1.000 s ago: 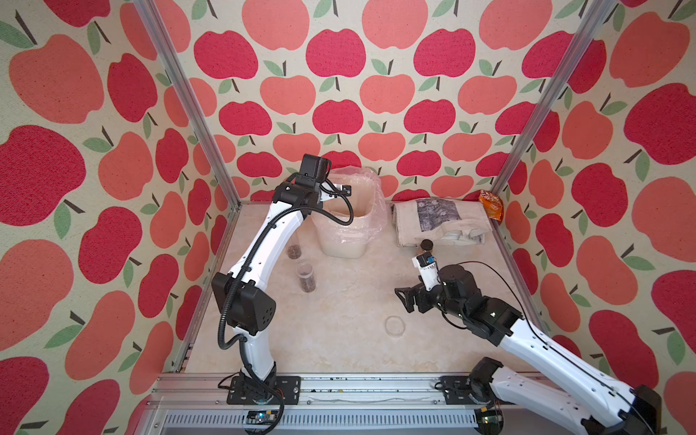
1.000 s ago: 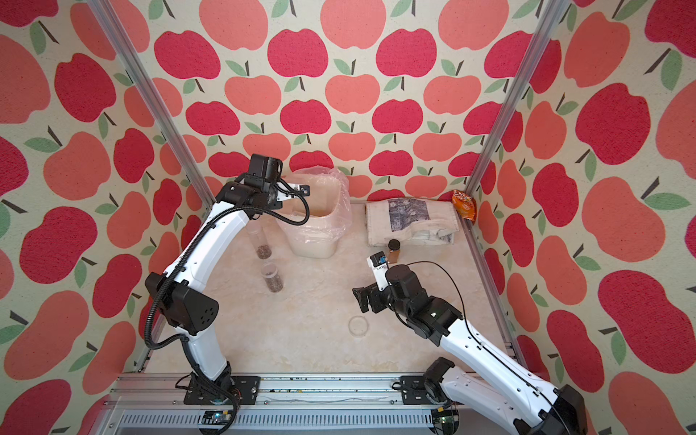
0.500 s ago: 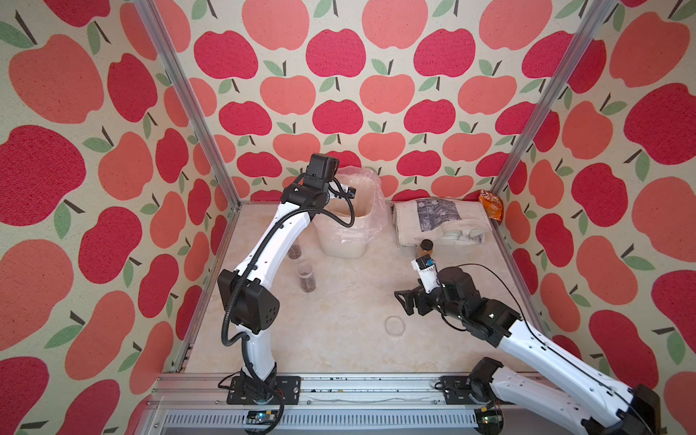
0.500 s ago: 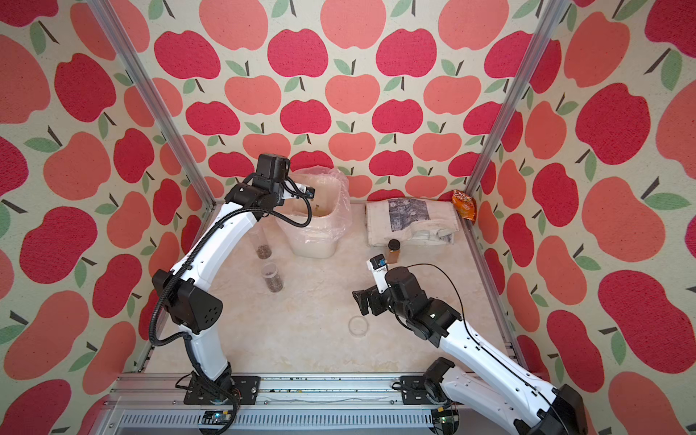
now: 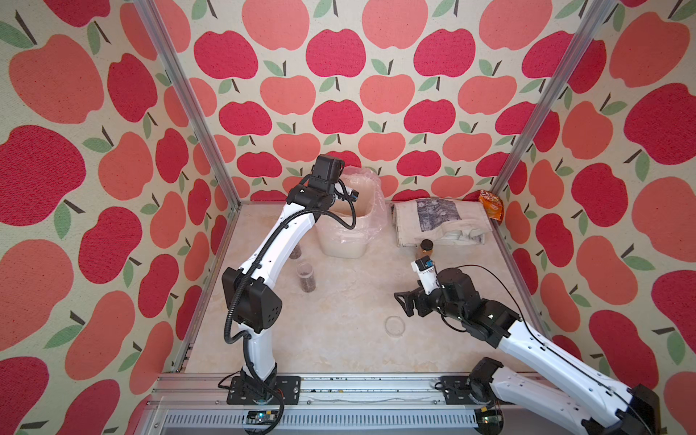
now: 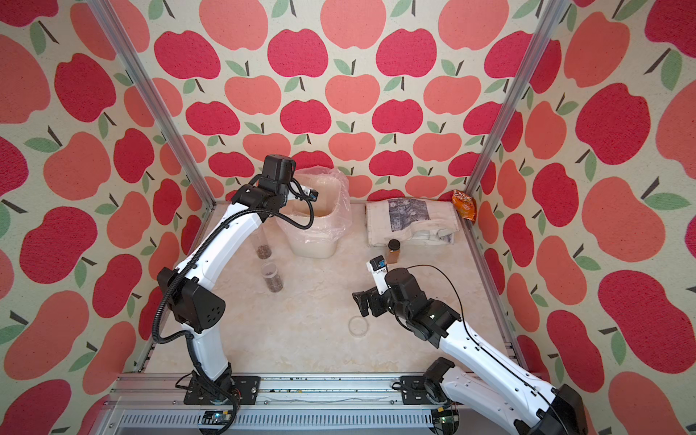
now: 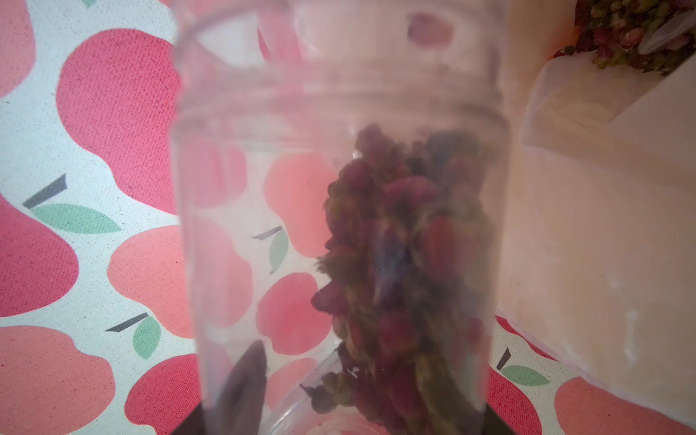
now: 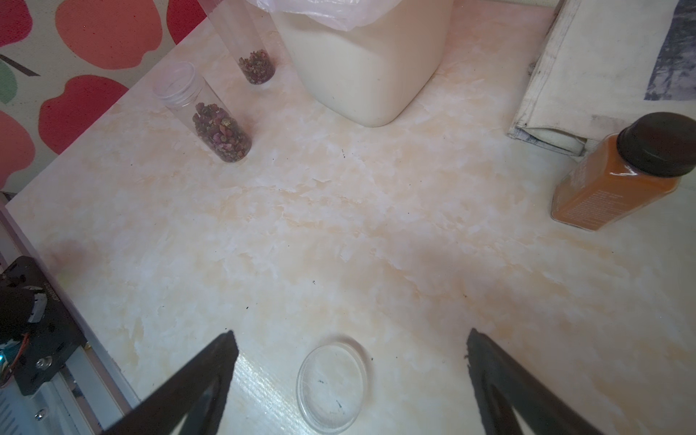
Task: Empty the moldy dried flower tea in the jars
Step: Pour the moldy dried flower tea into the trash bin.
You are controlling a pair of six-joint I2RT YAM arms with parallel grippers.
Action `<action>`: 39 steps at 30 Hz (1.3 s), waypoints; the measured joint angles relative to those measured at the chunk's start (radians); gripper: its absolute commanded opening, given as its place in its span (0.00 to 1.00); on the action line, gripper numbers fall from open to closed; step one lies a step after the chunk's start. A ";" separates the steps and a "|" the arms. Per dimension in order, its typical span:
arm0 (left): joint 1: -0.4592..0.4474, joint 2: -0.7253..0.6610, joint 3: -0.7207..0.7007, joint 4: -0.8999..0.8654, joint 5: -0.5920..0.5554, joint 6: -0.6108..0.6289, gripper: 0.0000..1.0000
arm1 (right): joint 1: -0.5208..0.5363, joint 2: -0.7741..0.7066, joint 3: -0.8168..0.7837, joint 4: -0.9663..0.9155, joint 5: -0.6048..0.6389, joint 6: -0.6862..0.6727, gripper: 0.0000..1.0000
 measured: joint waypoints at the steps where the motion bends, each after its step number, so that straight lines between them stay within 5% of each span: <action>1: -0.001 0.001 0.000 0.000 -0.001 0.002 0.00 | 0.000 0.000 0.000 0.000 0.000 0.000 0.99; 39: -0.013 0.068 -0.006 0.026 -0.003 0.011 0.00 | 0.000 0.054 0.000 0.008 -0.041 0.003 0.99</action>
